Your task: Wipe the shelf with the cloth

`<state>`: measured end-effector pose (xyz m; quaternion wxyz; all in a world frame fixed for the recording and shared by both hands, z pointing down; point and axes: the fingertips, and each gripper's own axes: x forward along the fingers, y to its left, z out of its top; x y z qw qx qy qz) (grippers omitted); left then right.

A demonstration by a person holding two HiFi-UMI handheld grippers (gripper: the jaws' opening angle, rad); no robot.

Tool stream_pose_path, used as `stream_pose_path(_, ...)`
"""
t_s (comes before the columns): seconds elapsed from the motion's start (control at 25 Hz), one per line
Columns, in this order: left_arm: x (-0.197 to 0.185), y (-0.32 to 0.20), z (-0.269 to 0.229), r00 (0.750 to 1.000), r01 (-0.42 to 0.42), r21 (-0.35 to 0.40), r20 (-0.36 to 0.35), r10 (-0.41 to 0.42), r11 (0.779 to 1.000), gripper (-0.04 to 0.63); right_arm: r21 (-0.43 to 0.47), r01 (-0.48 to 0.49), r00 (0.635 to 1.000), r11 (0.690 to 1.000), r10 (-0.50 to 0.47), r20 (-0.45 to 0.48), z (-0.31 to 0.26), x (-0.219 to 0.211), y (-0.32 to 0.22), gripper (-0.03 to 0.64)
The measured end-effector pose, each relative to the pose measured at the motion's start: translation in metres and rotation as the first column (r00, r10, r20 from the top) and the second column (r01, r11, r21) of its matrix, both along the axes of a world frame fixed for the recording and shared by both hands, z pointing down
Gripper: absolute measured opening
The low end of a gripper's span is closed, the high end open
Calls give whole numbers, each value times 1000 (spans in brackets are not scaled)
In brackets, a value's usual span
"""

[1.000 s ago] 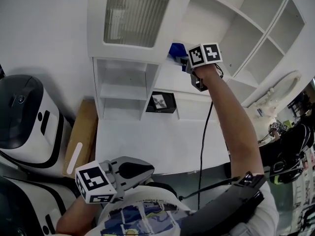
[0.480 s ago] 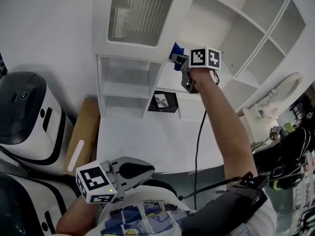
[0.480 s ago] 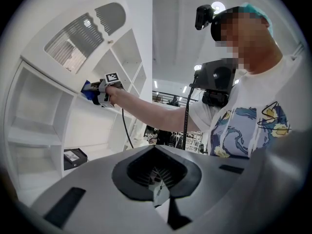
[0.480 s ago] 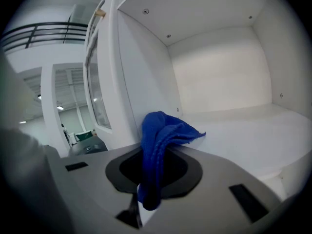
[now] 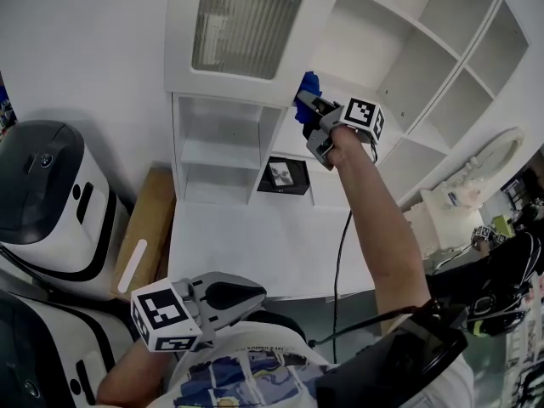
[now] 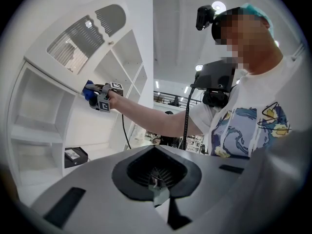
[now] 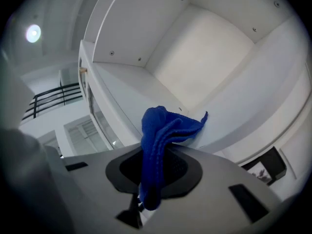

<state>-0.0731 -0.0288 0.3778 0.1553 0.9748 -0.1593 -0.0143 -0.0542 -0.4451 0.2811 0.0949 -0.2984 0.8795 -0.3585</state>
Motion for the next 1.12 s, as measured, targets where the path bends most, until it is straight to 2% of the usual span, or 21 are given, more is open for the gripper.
stream_pose_path(0.16,3,5,2,1000,-5,-6,1,5,1000,3,-29,25,996,999,-23,91,4,2,6,67)
stream_pose_path(0.36,8,7,5,1000,-14,-23,1,14,1000,3,-20,79,990,997,-76,115,11,6,21,67)
stream_pose_path(0.64,27,7,5,999,-37,-9,23,38,999,2,60,122,991,991,-124,46,26,25,67,69)
stream_pose_path(0.8,43,1,0,1000,-20,-3,11,20,1000,3,115,150,988,982,-146,-45,40,42,103,69)
stream_pose_path(0.96,64,-7,-2,1000,12,-19,-19,-12,1000,3,101,159,985,982,-152,-76,70,72,145,69)
stream_pose_path(1.12,95,-19,1,999,48,4,-15,-48,999,3,81,134,986,988,-125,-109,114,119,176,69)
